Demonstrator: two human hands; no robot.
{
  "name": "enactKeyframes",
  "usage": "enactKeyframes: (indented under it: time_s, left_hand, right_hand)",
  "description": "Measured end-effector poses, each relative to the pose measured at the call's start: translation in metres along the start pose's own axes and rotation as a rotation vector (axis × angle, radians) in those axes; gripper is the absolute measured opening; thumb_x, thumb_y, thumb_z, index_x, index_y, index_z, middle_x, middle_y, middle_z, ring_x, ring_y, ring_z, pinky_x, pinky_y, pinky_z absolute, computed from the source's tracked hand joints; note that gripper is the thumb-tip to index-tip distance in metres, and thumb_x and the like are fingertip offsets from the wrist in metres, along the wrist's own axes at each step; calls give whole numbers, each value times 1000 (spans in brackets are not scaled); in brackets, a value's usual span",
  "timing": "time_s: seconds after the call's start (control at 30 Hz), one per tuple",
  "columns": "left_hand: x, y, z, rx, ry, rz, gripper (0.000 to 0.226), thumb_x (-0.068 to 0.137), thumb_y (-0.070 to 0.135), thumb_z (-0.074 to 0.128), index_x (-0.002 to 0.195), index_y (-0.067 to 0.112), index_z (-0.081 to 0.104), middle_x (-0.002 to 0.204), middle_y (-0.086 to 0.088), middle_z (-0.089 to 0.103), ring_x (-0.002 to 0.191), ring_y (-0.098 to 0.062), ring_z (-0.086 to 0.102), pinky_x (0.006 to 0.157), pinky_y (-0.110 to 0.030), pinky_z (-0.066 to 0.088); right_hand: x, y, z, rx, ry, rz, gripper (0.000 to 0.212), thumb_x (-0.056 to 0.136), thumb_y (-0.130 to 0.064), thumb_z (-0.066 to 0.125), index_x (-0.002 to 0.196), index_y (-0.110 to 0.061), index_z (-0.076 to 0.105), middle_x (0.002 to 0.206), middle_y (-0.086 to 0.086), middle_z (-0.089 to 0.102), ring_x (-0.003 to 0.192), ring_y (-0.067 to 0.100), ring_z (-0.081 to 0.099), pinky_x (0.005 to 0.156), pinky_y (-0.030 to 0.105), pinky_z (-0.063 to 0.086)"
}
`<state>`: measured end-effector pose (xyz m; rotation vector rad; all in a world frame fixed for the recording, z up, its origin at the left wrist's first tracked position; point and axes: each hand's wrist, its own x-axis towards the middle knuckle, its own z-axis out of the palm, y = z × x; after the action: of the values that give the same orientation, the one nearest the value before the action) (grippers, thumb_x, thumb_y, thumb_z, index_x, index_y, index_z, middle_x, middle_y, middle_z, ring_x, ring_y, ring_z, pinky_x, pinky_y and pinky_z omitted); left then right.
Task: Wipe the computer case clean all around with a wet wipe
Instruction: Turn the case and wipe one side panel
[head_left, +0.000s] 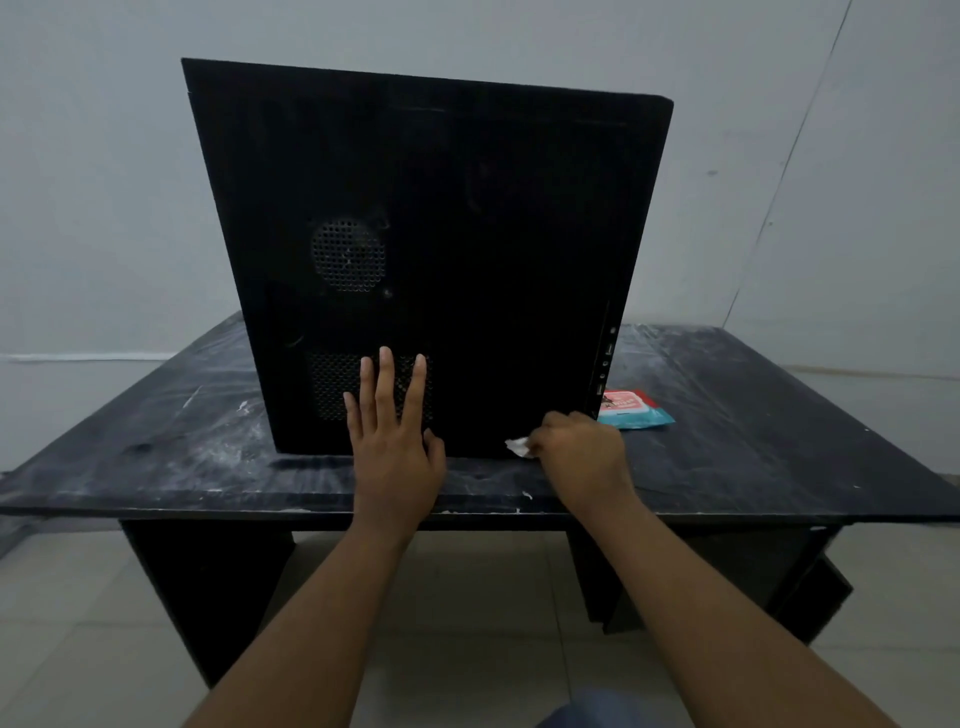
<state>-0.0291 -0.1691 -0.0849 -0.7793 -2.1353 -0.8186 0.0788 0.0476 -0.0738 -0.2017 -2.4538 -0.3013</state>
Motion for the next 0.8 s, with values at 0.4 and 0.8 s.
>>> enactKeyframes:
  time_s: [0.4, 0.8]
  left_hand:
    - [-1, -1, 0, -15, -5, -2, 92, 97, 14, 66, 172, 24, 13, 179, -8, -7, 165, -31, -10, 130, -65, 11]
    - [-1, -3, 1, -86, 14, -19, 93, 92, 5, 66, 170, 14, 17, 179, -8, -2, 165, -28, -8, 131, -62, 10]
  right_hand:
    - [20, -61, 21, 114, -5, -87, 25, 59, -14, 97, 62, -25, 74, 68, -3, 61, 51, 19, 58, 43, 23, 34]
    - [103, -90, -47, 339, 487, 23, 16, 103, -28, 68, 102, -21, 82, 91, -6, 67, 63, 13, 61, 50, 27, 46]
